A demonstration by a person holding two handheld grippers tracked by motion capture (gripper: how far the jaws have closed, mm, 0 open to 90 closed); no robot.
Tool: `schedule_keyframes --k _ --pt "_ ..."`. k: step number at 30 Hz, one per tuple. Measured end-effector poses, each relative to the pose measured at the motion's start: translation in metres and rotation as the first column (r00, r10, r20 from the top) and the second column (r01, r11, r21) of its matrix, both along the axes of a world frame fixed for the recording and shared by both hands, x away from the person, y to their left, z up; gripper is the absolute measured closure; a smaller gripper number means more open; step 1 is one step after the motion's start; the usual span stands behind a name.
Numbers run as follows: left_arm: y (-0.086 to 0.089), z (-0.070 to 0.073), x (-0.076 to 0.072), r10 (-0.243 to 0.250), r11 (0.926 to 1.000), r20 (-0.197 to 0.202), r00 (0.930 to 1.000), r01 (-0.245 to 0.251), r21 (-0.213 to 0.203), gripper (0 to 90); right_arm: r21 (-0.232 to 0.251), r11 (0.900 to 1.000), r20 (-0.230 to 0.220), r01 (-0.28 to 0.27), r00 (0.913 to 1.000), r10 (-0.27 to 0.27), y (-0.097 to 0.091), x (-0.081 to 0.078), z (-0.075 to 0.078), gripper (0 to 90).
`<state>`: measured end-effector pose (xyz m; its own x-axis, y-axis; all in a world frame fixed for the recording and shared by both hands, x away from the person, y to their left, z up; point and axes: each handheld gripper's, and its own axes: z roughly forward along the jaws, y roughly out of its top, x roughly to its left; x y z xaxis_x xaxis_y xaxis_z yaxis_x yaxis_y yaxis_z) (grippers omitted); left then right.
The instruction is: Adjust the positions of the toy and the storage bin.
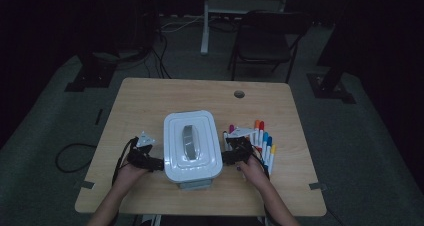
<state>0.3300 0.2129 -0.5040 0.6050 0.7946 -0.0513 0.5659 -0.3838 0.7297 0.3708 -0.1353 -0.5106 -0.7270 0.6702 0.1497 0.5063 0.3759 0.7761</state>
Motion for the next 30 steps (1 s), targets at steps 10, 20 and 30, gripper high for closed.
schedule_keyframes --k 10,20,30 --pt "-0.006 0.001 -0.03 -0.047 0.9989 0.014 0.9988 0.047 -0.002 1.5 0.027 0.9992 -0.007 -0.029 0.9995 0.029 -0.008 -0.015 -0.003 20.1" --pt "-0.002 0.0 -0.046 -0.063 0.9975 0.002 0.998 0.063 -0.031 1.4 0.01 0.997 0.006 -0.077 0.997 0.077 -0.001 -0.01 -0.006 20.1" --pt "-0.002 -0.004 -0.035 -0.052 0.9986 0.009 0.9986 0.052 -0.014 1.3 0.029 0.9978 -0.005 -0.059 0.9983 0.059 -0.001 -0.006 -0.008 21.7"
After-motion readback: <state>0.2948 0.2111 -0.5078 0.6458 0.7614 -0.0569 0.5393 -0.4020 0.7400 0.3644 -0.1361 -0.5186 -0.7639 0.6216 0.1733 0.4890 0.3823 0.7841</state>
